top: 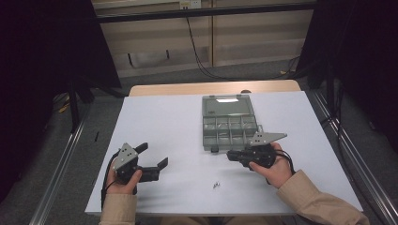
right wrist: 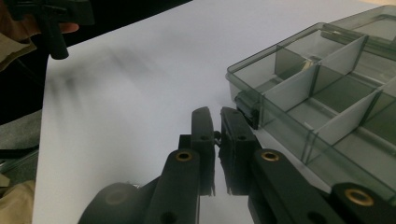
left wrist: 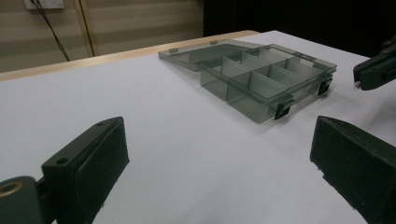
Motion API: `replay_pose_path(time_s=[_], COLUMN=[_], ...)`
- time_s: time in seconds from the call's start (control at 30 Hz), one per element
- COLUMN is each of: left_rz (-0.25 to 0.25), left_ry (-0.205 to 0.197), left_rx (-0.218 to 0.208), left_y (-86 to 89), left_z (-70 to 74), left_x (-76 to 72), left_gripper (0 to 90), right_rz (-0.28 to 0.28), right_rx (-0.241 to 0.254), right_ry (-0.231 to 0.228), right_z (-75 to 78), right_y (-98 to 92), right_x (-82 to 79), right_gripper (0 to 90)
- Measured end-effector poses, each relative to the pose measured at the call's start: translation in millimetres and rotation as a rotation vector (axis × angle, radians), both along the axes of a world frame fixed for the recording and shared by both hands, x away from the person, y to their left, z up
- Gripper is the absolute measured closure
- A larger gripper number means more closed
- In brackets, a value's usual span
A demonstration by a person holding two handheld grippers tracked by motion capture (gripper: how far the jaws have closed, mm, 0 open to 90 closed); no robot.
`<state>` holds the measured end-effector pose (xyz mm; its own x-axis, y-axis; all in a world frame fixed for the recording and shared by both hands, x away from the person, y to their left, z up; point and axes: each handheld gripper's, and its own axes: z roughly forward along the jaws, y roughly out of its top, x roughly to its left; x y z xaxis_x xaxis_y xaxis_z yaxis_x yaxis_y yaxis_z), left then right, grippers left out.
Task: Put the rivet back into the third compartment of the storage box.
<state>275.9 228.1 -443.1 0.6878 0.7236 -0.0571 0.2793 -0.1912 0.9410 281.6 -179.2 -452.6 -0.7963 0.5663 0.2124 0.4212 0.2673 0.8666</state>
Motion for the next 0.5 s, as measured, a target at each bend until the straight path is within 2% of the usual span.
replay_pose_path(time_s=[0.5], left_rz=[-0.008], left_ry=[0.0], left_rx=[-0.003], left_y=[0.4], left_z=[-0.4], left_x=[0.3], left_gripper=[4.1], right_rz=[-0.077], right_rx=[-0.014], right_ry=[-0.018], right_z=[6.6], right_y=[-8.0], right_x=[29.3], right_gripper=[85.5])
